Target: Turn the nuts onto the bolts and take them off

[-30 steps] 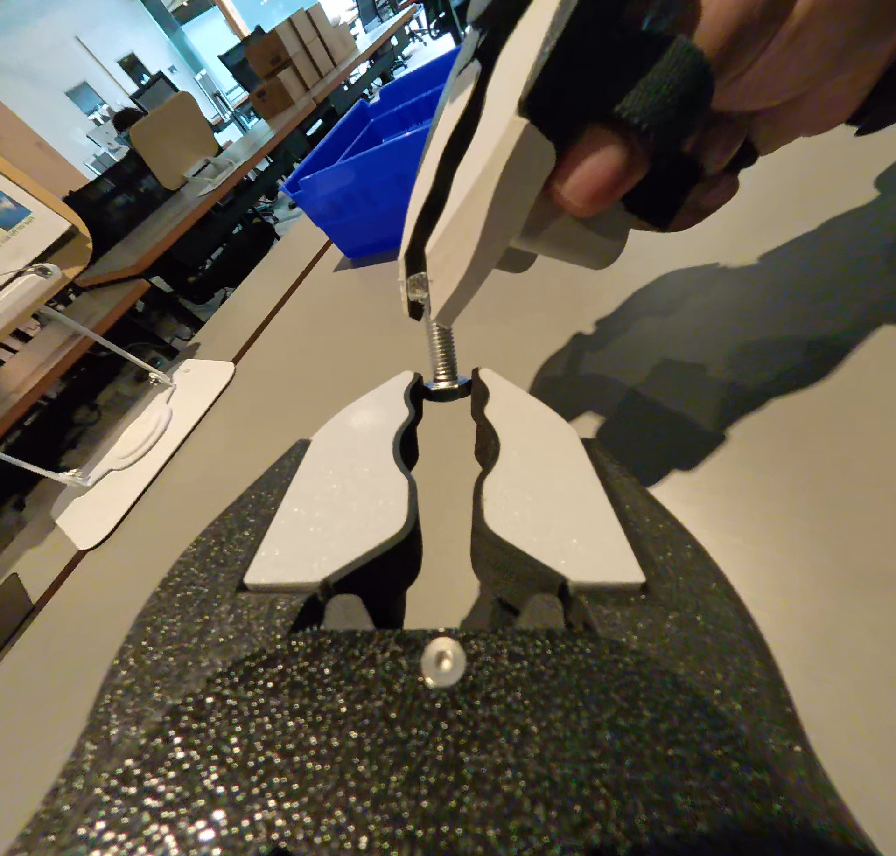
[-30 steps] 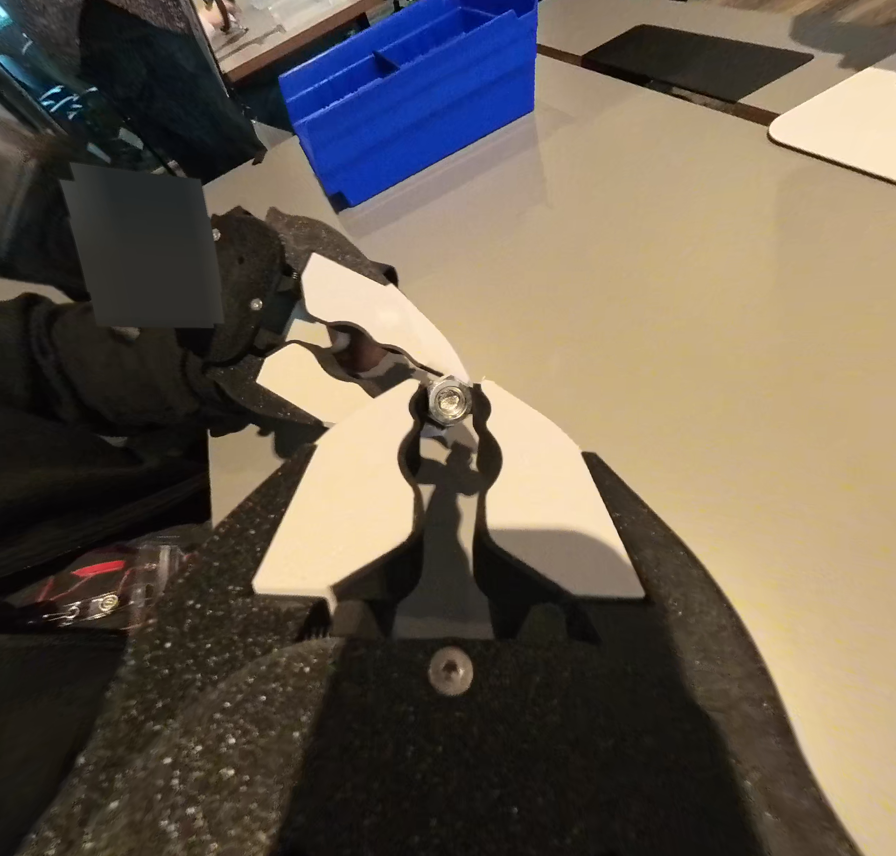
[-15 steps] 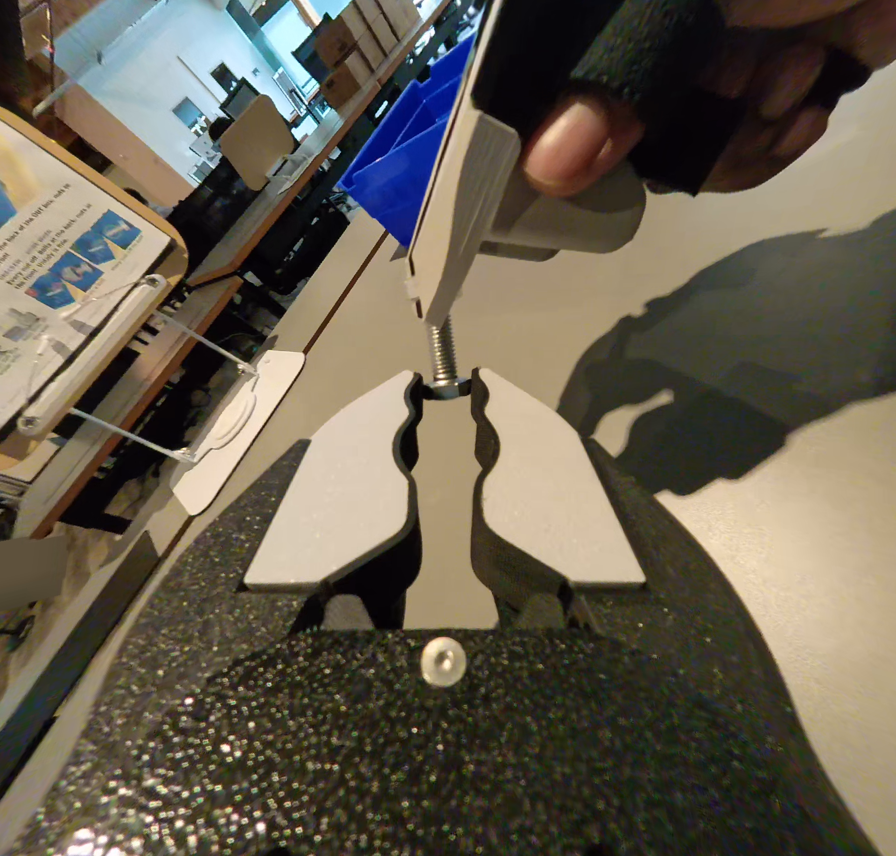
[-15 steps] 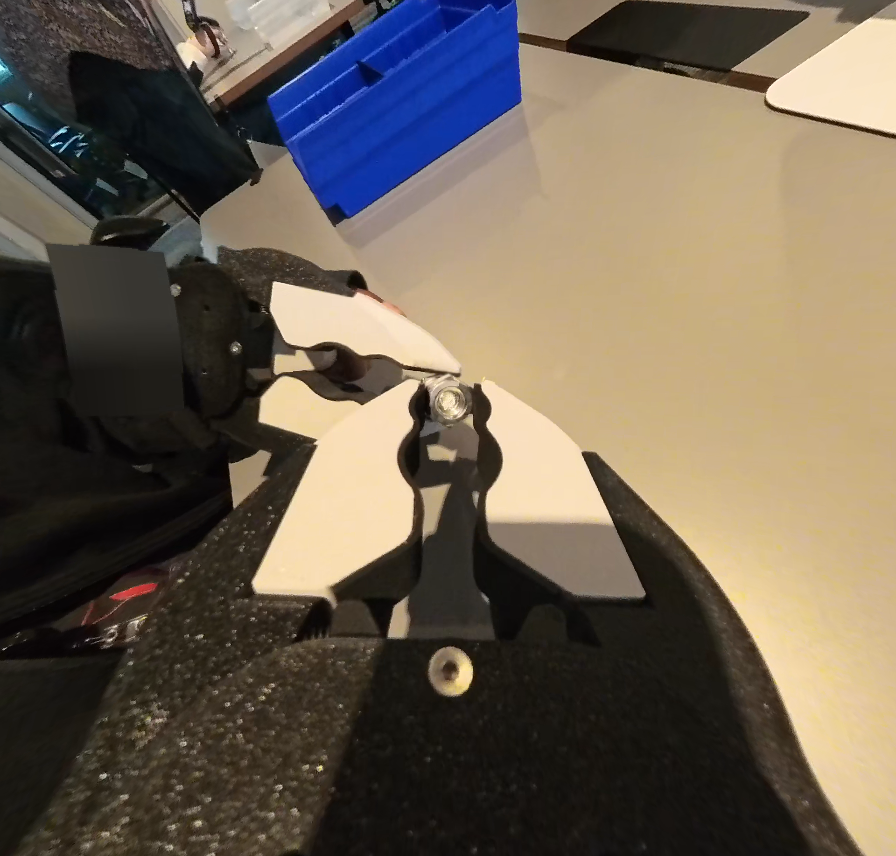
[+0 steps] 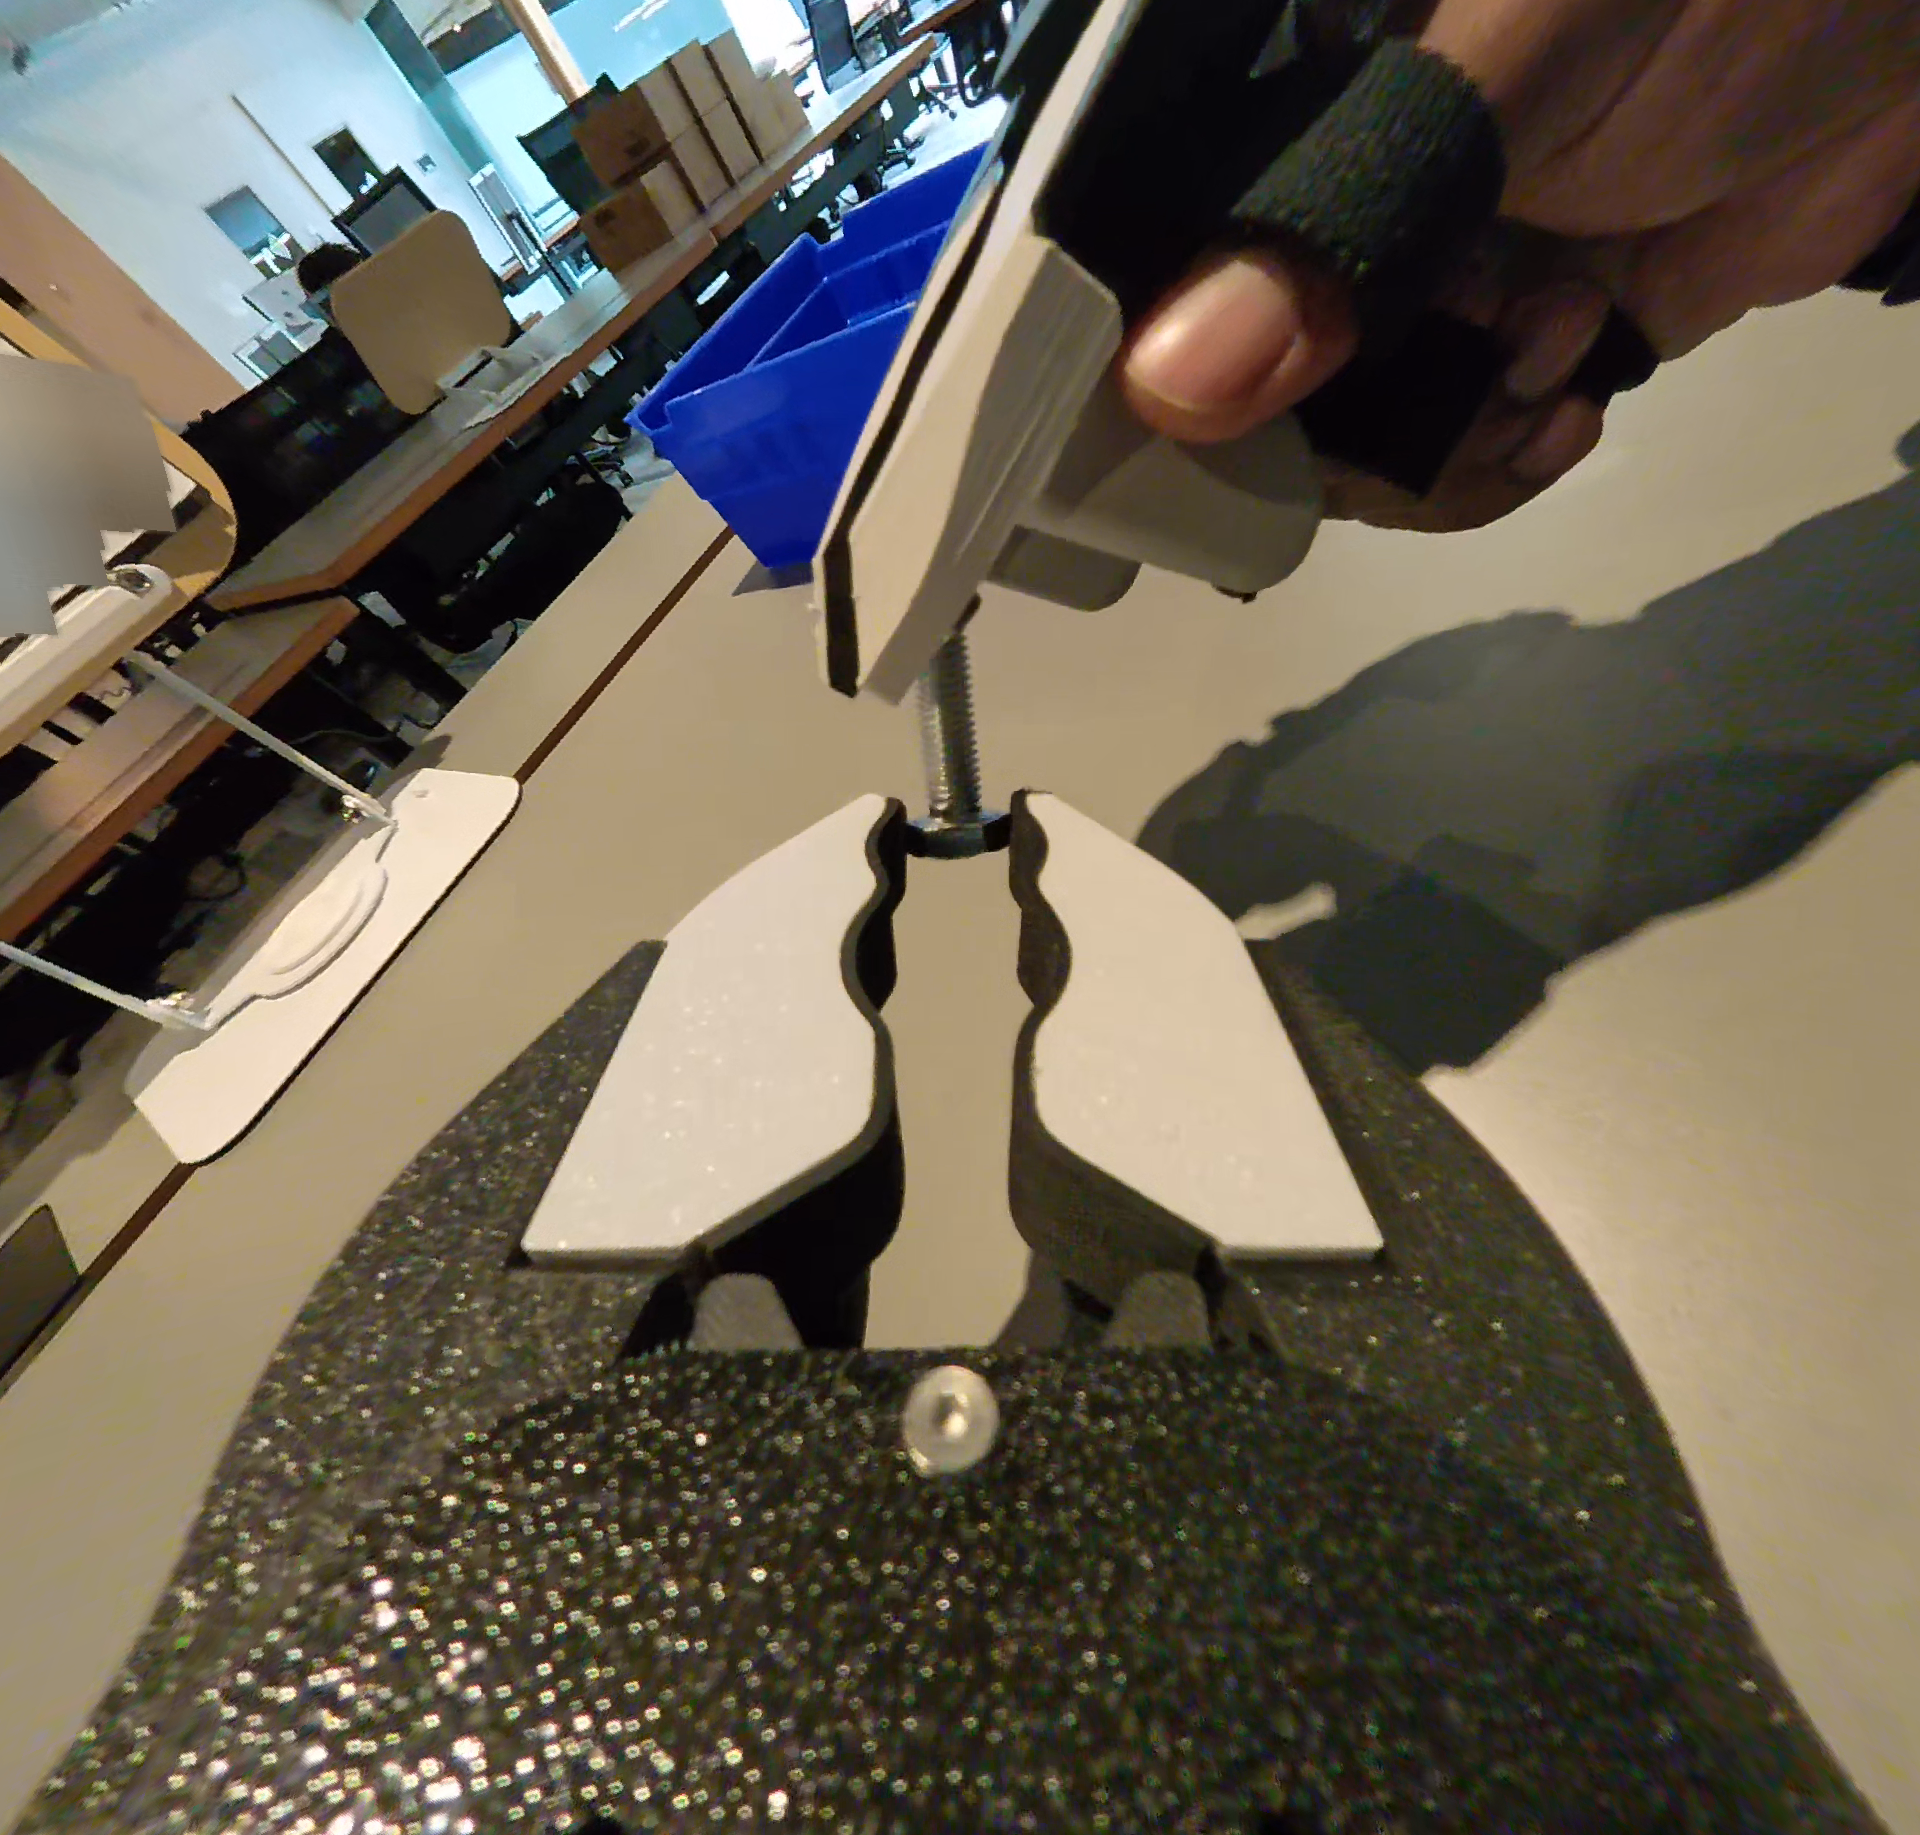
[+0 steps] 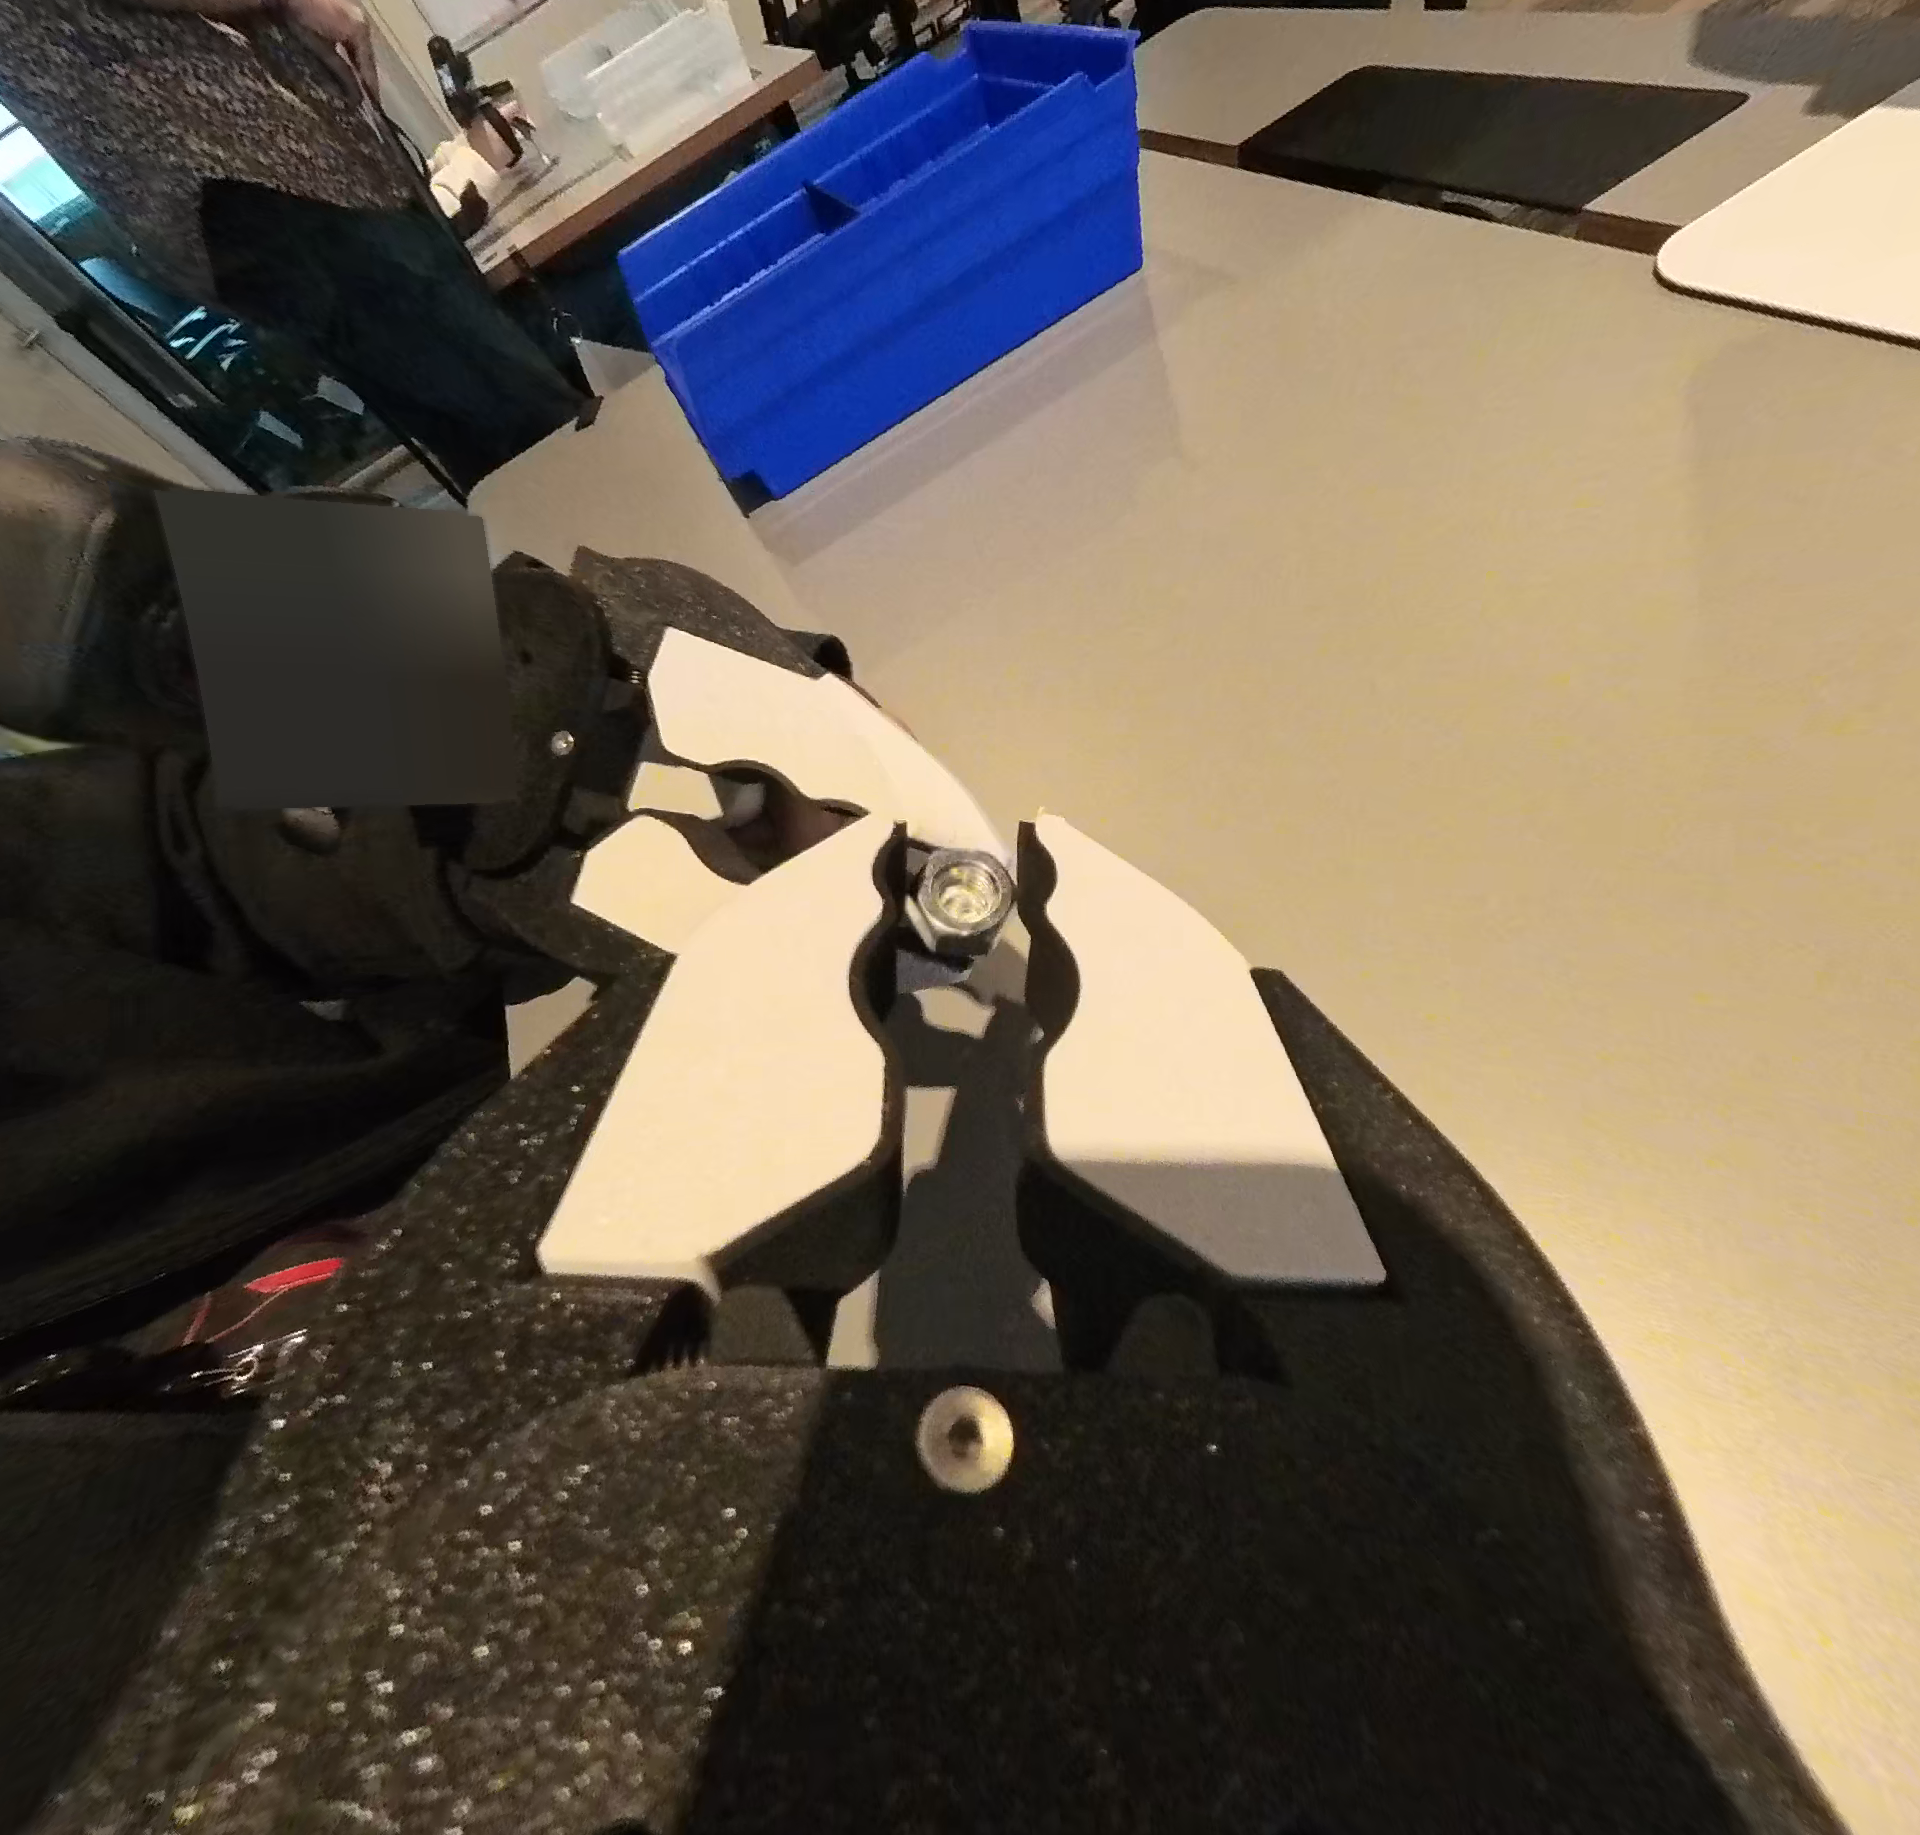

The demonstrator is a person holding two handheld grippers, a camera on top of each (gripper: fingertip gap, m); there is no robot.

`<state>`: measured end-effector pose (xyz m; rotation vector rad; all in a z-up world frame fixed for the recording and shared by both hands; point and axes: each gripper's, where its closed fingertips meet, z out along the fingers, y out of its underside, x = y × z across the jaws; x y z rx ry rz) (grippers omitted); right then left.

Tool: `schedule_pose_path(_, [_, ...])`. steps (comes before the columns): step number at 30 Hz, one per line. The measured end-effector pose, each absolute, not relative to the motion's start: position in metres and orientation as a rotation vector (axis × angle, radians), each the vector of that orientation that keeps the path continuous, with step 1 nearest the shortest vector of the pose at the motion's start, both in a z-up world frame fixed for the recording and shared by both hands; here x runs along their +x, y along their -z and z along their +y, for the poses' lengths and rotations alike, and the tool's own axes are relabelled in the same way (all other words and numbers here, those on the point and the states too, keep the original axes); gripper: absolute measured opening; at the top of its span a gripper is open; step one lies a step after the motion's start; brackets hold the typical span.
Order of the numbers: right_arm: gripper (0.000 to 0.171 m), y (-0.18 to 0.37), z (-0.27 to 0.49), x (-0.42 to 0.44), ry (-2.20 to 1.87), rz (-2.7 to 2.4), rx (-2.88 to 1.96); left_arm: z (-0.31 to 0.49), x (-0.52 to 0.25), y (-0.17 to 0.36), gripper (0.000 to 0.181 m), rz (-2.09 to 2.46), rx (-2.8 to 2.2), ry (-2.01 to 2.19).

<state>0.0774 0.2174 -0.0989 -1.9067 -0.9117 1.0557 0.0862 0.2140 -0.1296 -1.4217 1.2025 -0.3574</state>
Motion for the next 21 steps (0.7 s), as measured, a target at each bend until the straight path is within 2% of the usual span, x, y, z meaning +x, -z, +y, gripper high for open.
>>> schedule_pose_path(12, [0.019, 0.0943, 0.2174, 0.0776, -1.055, -0.876, -1.847, 0.2151, 0.0846, 0.1277, 0.019, 1.179, -1.431, 0.382])
schedule_pose_path(21, [0.018, 0.0938, 0.2186, 0.0757, -1.050, -0.866, -1.854, 0.2120, 0.0877, 0.1288, 0.019, 1.154, -1.458, 0.551])
